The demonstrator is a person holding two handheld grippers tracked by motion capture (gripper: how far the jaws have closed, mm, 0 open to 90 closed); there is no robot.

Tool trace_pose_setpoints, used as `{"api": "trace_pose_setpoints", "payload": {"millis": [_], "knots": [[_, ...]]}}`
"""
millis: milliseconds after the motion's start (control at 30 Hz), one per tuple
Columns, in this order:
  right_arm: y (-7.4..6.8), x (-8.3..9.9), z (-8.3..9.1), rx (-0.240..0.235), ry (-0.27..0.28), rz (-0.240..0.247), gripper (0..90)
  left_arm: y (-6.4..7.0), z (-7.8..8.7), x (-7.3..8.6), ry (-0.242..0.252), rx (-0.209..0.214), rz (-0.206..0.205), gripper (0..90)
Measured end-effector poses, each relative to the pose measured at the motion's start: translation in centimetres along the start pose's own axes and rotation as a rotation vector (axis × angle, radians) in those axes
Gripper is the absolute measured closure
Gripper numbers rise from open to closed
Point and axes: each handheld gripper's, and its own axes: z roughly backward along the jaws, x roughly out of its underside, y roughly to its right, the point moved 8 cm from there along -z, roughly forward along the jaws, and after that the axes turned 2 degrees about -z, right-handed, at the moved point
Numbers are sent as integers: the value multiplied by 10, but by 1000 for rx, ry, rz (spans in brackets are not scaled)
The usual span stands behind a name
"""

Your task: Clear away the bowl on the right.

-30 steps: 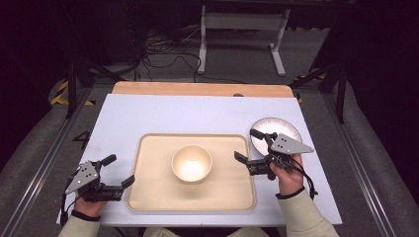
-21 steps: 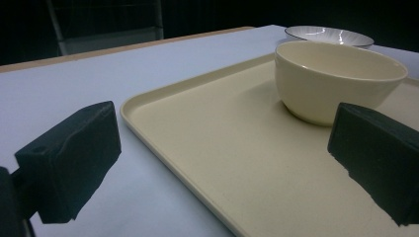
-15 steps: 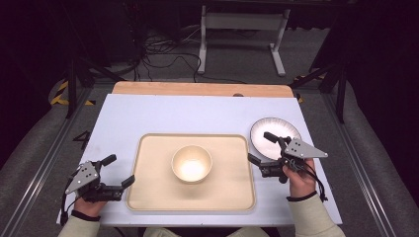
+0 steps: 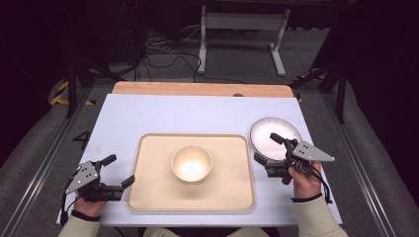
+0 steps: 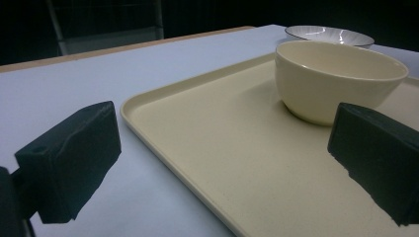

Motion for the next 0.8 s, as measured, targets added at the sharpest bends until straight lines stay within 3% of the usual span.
{"api": "trace_pose_setpoints", "payload": {"millis": [200,333,567,800], "knots": [[8,12,0,6,19,-8,68,0,0,0,0,-1,-1,5],[6,19,0,-3,7,-8,67,0,0,0,-1,-1,-4,5],[1,29,1,12,58,-1,67,0,0,0,-1,-1,-6,5],[0,42,2,5,43,-6,67,0,0,0,-2,-1,-5,5]]}}
